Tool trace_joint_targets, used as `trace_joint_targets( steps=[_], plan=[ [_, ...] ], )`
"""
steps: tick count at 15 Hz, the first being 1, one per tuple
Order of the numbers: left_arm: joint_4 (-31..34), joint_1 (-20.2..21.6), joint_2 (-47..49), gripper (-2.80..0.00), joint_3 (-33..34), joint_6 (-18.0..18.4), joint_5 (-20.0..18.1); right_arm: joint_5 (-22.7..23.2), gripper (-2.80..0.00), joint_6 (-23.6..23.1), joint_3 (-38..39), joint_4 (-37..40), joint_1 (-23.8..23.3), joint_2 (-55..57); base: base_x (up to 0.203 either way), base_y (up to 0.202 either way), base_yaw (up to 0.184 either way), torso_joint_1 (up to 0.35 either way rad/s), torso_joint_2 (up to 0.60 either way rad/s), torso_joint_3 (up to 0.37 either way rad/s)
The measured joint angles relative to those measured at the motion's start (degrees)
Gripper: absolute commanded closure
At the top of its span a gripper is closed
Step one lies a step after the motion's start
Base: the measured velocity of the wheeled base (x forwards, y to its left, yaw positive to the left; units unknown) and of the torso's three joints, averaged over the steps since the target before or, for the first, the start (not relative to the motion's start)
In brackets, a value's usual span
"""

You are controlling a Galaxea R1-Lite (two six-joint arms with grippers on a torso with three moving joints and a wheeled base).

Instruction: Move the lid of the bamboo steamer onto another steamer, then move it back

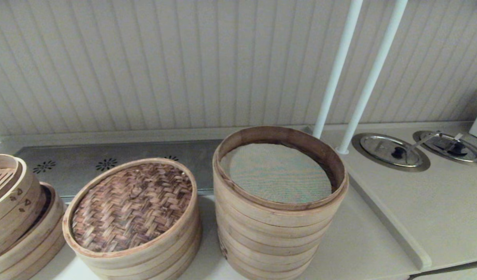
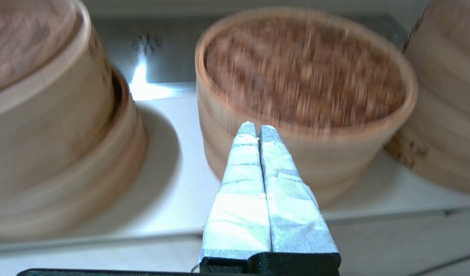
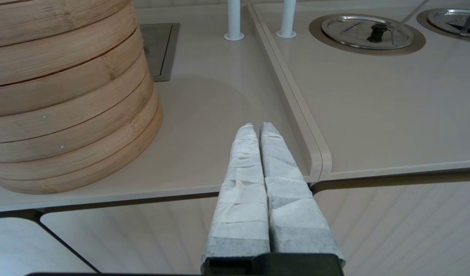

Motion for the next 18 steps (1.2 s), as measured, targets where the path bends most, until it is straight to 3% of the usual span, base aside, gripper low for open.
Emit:
trace_joint_targets(
  steps=[2,5,9,12,14,18],
  plan=[
    [0.6,0.8,-3.3,0.0,3.0,-0.9,-0.9,0.0,0.0,0.0,0.0,0.0,0.0,0.0,0.0,0.0,0.0,0.0,0.0,0.0],
    [0.7,0.7,-4.2,0.0,5.2,-3.1,-5.3,0.0,0.0,0.0,0.0,0.0,0.0,0.0,0.0,0.0,0.0,0.0,0.0,0.0],
    [0.3,-3.2,-3.7,0.0,6.0,-4.7,-6.3,0.0,0.0,0.0,0.0,0.0,0.0,0.0,0.0,0.0,0.0,0.0,0.0,0.0],
    [-1.0,-3.8,-3.6,0.0,7.9,-4.7,-6.4,0.0,0.0,0.0,0.0,0.0,0.0,0.0,0.0,0.0,0.0,0.0,0.0,0.0],
    [-2.2,-3.9,-3.7,0.0,9.1,-4.5,-4.5,0.0,0.0,0.0,0.0,0.0,0.0,0.0,0.0,0.0,0.0,0.0,0.0,0.0],
    [-1.2,-3.7,-3.4,0.0,8.8,-4.4,8.2,0.0,0.0,0.0,0.0,0.0,0.0,0.0,0.0,0.0,0.0,0.0,0.0,0.0]
  ],
)
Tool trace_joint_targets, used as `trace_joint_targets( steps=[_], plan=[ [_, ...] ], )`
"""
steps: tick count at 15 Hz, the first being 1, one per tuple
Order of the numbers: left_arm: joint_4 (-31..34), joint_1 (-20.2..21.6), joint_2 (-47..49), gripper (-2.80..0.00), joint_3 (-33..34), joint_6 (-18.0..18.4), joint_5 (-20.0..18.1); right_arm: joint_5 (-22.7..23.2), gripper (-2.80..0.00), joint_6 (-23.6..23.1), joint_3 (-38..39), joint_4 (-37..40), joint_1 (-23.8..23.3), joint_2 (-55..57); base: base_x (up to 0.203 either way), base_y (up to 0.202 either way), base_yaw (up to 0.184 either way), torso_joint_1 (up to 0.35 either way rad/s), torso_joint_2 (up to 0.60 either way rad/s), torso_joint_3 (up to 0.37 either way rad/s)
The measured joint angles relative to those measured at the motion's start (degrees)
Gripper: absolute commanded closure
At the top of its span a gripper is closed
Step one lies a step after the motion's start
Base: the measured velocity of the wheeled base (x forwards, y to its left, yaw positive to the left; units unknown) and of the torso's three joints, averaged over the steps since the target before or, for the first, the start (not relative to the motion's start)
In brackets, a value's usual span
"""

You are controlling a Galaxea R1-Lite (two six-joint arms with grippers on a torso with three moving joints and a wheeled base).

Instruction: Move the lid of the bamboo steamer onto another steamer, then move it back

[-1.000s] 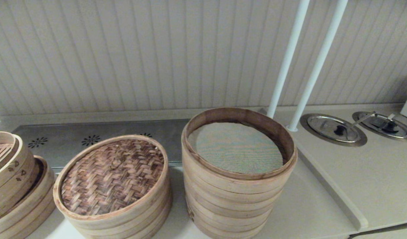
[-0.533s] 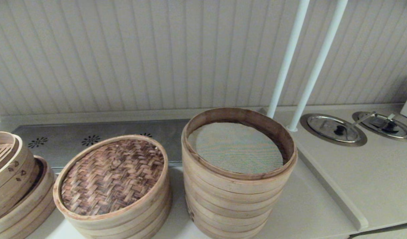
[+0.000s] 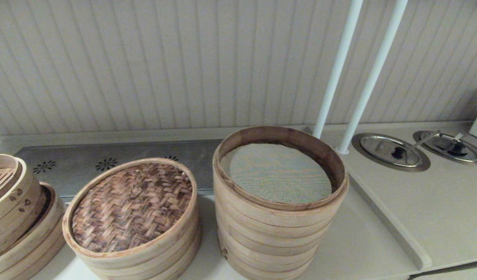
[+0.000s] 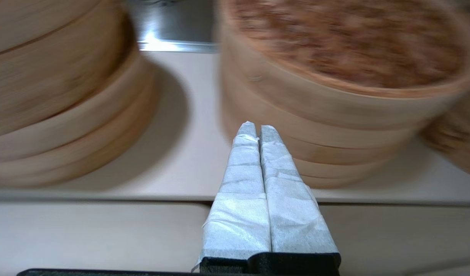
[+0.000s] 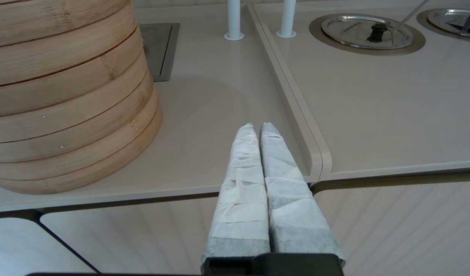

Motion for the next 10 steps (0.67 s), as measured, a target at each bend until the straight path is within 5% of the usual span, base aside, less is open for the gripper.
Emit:
trace_joint_targets(
  steps=[5,10],
  plan=[
    [2.3,2.9,0.5,0.0,0.6,0.0,3.3,0.0,0.0,0.0,0.0,0.0,0.0,0.0,0.0,0.0,0.0,0.0,0.0,0.0],
    [1.1,5.1,-2.7,0.0,4.4,0.3,-0.6,0.0,0.0,0.0,0.0,0.0,0.0,0.0,0.0,0.0,0.0,0.0,0.0,0.0]
  ],
)
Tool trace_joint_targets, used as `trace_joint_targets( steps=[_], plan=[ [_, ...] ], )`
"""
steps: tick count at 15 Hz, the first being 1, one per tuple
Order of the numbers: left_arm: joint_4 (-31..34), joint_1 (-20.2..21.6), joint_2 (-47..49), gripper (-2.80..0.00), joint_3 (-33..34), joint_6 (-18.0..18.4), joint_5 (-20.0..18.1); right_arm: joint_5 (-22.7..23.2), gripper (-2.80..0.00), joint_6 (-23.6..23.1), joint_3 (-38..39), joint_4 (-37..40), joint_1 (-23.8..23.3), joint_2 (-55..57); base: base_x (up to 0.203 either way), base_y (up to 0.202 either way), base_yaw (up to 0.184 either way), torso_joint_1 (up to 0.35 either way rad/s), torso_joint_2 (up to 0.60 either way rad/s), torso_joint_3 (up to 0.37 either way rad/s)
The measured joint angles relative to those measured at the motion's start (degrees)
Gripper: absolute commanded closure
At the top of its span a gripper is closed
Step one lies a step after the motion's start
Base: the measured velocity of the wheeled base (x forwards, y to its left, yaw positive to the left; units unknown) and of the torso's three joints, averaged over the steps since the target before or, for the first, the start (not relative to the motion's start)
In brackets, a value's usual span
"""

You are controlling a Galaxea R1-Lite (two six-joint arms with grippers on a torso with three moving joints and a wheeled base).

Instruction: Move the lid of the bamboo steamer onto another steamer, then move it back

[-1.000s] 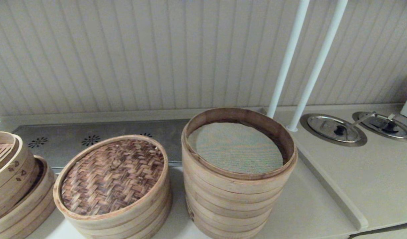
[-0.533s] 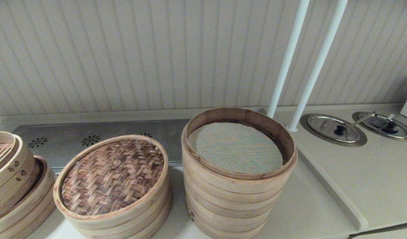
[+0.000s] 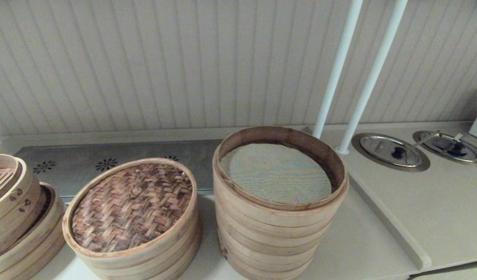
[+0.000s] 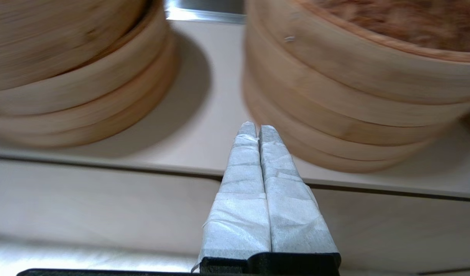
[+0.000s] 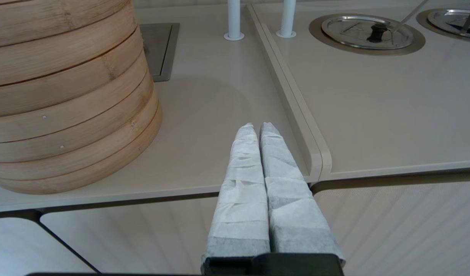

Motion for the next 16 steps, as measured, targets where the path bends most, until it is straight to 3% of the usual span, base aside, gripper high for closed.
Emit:
trace_joint_targets(
  steps=[2,5,16],
  plan=[
    [-0.6,0.8,-2.4,0.0,0.8,0.1,-4.3,0.0,0.0,0.0,0.0,0.0,0.0,0.0,0.0,0.0,0.0,0.0,0.0,0.0],
    [-0.4,1.1,-7.2,0.0,1.3,2.7,-6.5,0.0,0.0,0.0,0.0,0.0,0.0,0.0,0.0,0.0,0.0,0.0,0.0,0.0],
    [-1.6,1.2,-13.2,0.0,2.5,5.2,-7.2,0.0,0.0,0.0,0.0,0.0,0.0,0.0,0.0,0.0,0.0,0.0,0.0,0.0]
  ],
)
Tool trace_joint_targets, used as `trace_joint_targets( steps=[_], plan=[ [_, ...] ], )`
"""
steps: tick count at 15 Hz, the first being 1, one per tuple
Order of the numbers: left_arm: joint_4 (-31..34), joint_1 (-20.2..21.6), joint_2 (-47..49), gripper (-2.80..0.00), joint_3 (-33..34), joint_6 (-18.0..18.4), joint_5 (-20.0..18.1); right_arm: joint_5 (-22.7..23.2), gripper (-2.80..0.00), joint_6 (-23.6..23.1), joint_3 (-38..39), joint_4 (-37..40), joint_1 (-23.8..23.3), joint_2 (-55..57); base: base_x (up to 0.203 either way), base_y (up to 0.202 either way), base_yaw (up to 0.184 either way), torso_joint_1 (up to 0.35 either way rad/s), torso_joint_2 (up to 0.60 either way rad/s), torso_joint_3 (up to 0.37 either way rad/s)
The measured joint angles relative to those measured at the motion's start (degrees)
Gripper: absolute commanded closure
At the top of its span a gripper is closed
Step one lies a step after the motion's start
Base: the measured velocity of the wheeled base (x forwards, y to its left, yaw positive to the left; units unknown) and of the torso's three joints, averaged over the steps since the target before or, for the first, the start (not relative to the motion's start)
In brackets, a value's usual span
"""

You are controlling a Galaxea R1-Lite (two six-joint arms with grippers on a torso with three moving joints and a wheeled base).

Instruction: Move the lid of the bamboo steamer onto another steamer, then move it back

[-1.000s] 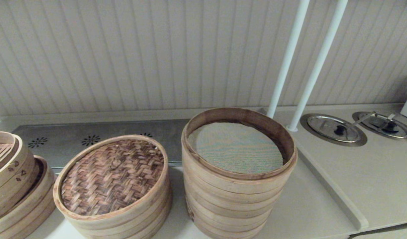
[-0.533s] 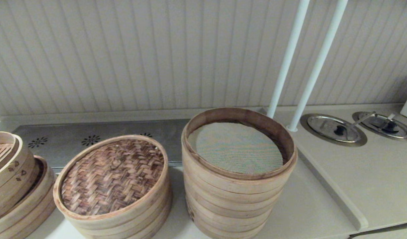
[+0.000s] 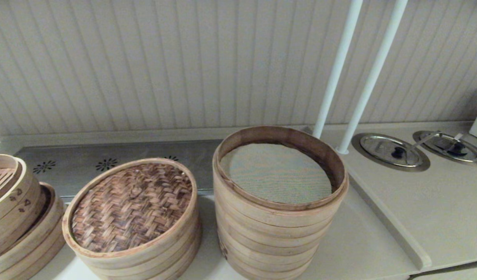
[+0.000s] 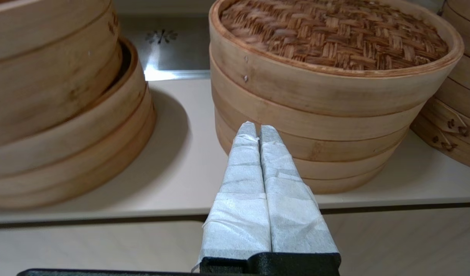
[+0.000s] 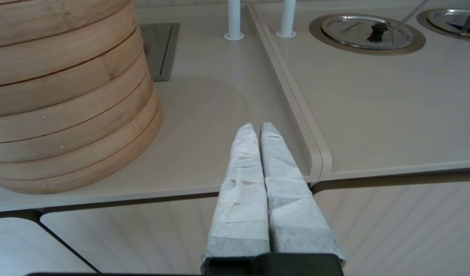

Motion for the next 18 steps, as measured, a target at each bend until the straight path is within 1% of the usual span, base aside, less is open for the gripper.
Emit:
trace_joint_targets(
  steps=[3,7,13,14,18],
  plan=[
    [-3.3,0.0,0.0,0.0,1.4,1.2,-0.2,0.0,0.0,0.0,0.0,0.0,0.0,0.0,0.0,0.0,0.0,0.0,0.0,0.0],
    [-4.7,0.0,-0.1,0.0,2.0,0.7,-0.3,0.0,0.0,0.0,0.0,0.0,0.0,0.0,0.0,0.0,0.0,0.0,0.0,0.0],
    [-4.9,0.0,-0.1,0.0,2.1,1.3,-0.3,0.0,0.0,0.0,0.0,0.0,0.0,0.0,0.0,0.0,0.0,0.0,0.0,0.0],
    [-5.0,0.0,-0.1,0.0,2.2,0.7,-0.3,0.0,0.0,0.0,0.0,0.0,0.0,0.0,0.0,0.0,0.0,0.0,0.0,0.0],
    [-5.0,0.0,-0.1,0.0,2.2,0.4,-0.3,0.0,0.0,0.0,0.0,0.0,0.0,0.0,0.0,0.0,0.0,0.0,0.0,0.0]
  ],
)
